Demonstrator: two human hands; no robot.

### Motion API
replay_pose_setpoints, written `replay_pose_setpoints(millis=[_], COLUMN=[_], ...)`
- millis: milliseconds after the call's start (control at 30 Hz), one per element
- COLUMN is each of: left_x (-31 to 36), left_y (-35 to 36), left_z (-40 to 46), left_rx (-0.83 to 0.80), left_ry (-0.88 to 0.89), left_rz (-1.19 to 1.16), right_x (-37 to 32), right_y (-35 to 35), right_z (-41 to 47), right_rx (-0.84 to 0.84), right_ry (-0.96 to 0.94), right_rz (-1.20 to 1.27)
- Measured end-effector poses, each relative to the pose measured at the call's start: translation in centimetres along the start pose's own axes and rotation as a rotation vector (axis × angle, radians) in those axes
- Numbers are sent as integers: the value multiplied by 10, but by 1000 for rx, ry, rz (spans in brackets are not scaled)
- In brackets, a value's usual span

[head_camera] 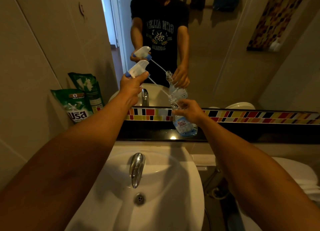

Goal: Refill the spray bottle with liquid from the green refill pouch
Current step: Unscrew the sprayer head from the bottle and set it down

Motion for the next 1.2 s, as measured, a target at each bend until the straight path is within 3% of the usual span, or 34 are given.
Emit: replay_pose_setpoints(millis=[900,1100,1200], left_x=[30,25,15], left_y=[-40,-61,-78], left_z=[-2,3,3], left_rx=[89,173,298], left_ry=[28,66,56], left_rz=[-162,-229,-224], right_x=[14,12,9], right_y=[-16,-14,-16], right_z=[-11,-9,-9], right_rx=[92,90,118], right_ry=[67,51,30], right_rz=[21,35,27])
Point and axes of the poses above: each hand's wrist, its own z-axis towards the middle knuckle, its own y-axis out of the palm, x = y × z, the point moved 9 cm from there along z, towards the middle knuckle, and after that the axes turned 4 degrees about -y, right-handed, at the moved point
